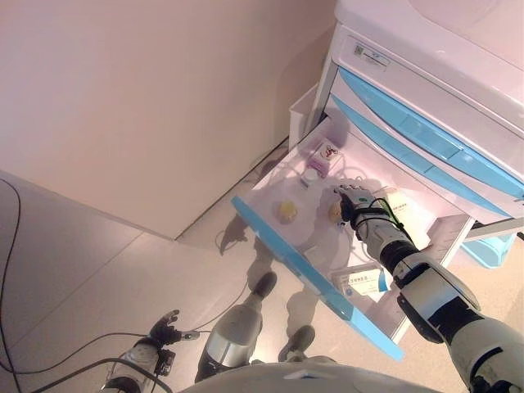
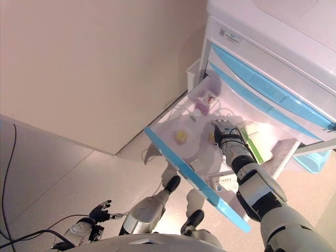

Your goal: Open the drawer and pick up the medicine

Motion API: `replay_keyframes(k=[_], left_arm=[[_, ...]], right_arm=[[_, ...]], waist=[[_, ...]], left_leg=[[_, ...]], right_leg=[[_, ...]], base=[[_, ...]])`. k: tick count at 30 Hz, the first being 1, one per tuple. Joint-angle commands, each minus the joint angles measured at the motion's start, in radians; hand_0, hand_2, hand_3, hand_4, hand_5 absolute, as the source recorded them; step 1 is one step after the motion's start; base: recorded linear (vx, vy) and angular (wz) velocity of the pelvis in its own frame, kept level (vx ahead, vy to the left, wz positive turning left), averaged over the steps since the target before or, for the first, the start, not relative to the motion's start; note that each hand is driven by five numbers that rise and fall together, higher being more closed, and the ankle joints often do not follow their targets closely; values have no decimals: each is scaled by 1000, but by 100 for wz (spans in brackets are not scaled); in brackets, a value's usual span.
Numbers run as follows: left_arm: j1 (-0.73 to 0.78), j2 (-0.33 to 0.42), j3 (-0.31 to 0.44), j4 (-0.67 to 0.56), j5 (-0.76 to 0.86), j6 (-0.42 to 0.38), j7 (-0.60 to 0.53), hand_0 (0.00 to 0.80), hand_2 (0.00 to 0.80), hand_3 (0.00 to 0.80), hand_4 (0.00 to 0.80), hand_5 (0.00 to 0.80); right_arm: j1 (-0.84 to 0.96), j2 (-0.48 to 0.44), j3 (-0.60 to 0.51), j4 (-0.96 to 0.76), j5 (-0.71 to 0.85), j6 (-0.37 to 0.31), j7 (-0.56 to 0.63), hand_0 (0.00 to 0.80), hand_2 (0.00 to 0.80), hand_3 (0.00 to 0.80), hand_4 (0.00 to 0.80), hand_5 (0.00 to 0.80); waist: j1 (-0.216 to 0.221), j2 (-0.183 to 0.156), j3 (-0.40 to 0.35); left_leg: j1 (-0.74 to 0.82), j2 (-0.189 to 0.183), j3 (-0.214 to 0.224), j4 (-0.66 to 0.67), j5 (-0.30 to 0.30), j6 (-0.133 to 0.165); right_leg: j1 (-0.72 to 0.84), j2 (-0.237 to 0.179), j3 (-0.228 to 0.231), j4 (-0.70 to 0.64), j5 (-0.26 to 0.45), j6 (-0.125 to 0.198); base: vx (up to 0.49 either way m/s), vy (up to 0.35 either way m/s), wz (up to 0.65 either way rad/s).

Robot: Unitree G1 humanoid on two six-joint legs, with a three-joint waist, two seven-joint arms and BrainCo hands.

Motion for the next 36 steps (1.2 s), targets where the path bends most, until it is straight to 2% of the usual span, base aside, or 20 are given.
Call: replay_keyframes(k=[1, 15, 31, 32, 33, 34, 36], left_arm=[[2, 0, -59, 11, 7, -5, 16, 0, 0, 0, 0, 0], [-3, 10, -57, 5, 25, 6, 14, 0, 0, 0, 0, 0], [-2, 11, -57, -11, 43, 20, 18, 0, 0, 0, 0, 0], [-2, 11, -58, -12, 42, 20, 18, 0, 0, 0, 0, 0], [-3, 11, -57, -12, 42, 21, 18, 0, 0, 0, 0, 0], [-2, 12, -56, -13, 43, 20, 16, 0, 0, 0, 0, 0], [-2, 11, -55, -11, 43, 18, 16, 0, 0, 0, 0, 0]], right_arm=[[8, -50, 41, -35, 3, 26, -4, 0, 0, 0, 0, 0], [11, -45, 52, 4, -38, 49, 83, 0, 0, 0, 0, 0], [21, -49, 53, 28, -75, 23, 91, 0, 0, 0, 0, 0], [20, -50, 52, 32, -78, 19, 87, 44, 44, 44, 44, 44], [21, -50, 52, 33, -81, 16, 87, 483, 483, 483, 483, 483], [23, -50, 52, 33, -86, 13, 81, 800, 800, 800, 800, 800], [23, -51, 53, 35, -89, 8, 79, 800, 800, 800, 800, 800]], waist=[[2, 14, -21], [12, 12, -22], [19, 9, -24], [19, 10, -23], [20, 10, -23], [20, 11, -22], [20, 11, -22]], left_leg=[[10, -34, 50, 12, -113, 31], [15, -34, 45, 12, -113, 31], [16, -37, 40, 11, -109, 31], [15, -37, 40, 11, -109, 31], [15, -38, 40, 11, -109, 31], [16, -38, 39, 11, -109, 31], [16, -38, 39, 11, -109, 32]], right_leg=[[-80, -58, 23, 144, -16, 35], [-75, -59, 17, 145, -16, 35], [-74, -61, 12, 145, -12, 38], [-75, -61, 11, 146, -11, 39], [-75, -61, 11, 146, -11, 39], [-75, -62, 10, 147, -11, 39], [-76, -62, 11, 148, -11, 39]], base=[[0, 0, 0], [0, 0, 0], [2, -1, 1], [0, 0, 0], [0, 0, 0], [0, 0, 0], [0, 0, 0]])
